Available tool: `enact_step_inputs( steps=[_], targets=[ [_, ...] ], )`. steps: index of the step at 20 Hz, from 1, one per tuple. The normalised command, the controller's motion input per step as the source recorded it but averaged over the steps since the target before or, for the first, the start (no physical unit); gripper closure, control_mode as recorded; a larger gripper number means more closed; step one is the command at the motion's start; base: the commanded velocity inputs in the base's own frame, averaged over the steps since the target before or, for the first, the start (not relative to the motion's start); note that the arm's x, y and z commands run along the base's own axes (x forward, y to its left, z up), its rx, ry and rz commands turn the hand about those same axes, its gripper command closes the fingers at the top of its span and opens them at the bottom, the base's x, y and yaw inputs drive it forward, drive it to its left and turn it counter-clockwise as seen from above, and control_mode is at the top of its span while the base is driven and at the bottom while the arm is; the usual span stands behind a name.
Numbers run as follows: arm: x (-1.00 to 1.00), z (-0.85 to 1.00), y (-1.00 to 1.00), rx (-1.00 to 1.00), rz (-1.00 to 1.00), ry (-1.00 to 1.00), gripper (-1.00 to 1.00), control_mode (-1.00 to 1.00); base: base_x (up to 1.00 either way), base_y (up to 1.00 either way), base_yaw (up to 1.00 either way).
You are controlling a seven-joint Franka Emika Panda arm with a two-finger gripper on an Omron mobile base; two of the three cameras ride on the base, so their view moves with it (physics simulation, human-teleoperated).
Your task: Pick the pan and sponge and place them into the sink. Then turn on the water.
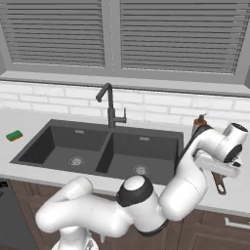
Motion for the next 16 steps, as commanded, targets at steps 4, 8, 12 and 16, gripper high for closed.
enact_step_inputs(
  steps=[4,8,12,16],
  targets=[
    [0.10,-0.18,-0.25,0.03,0.03,0.00,-1.00,-1.00,0.00,0.00,0.00],
    [0.07,-0.10,-0.24,0.02,0.03,-0.03,-1.00,-1.00,0.00,0.00,0.00],
    [0.02,-0.11,-0.13,0.01,0.03,-0.08,-1.00,-1.00,0.00,0.00,0.00],
    [0.04,-0.14,-0.17,0.00,0.04,-0.11,-1.00,-1.00,0.00,0.00,0.00]
  ],
)
